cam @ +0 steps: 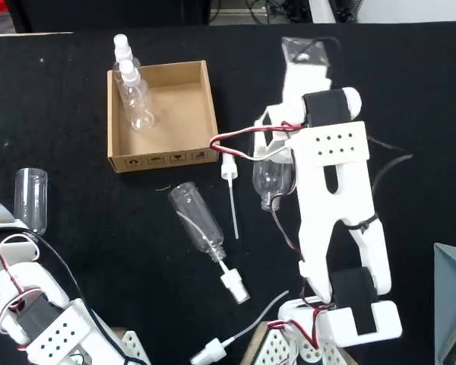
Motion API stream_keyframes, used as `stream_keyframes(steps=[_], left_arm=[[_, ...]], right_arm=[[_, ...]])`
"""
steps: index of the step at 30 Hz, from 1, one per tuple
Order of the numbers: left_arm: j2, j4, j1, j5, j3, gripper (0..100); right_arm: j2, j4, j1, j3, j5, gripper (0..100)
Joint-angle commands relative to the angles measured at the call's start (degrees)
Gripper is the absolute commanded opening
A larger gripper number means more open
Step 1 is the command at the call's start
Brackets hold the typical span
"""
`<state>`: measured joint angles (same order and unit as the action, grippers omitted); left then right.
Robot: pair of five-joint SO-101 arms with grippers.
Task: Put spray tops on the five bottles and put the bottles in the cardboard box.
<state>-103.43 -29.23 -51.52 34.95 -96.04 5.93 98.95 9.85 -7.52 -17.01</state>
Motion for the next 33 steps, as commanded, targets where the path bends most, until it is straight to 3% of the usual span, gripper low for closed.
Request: stream_keyframes(steps=[1, 8, 20, 33], left_arm=[[-0.79, -0.35, 0.04, 0.0, -1.45, 18], [-0.79, -0.35, -0.04, 0.0, -1.45, 18], [-0.79, -0.35, -0.13, 0.0, -1.45, 18], [-0.79, -0.35, -0.13, -0.09, -1.45, 18]], right_arm=[[3.82, -4.13, -2.55, 2.77, -6.07, 1.1], [4.26, -15.03, -5.01, 14.55, -10.73, 1.2], [4.09, -23.91, -5.01, 23.52, -35.78, 1.2], [4.0, -38.95, -5.1, 36.0, -47.03, 1.2]])
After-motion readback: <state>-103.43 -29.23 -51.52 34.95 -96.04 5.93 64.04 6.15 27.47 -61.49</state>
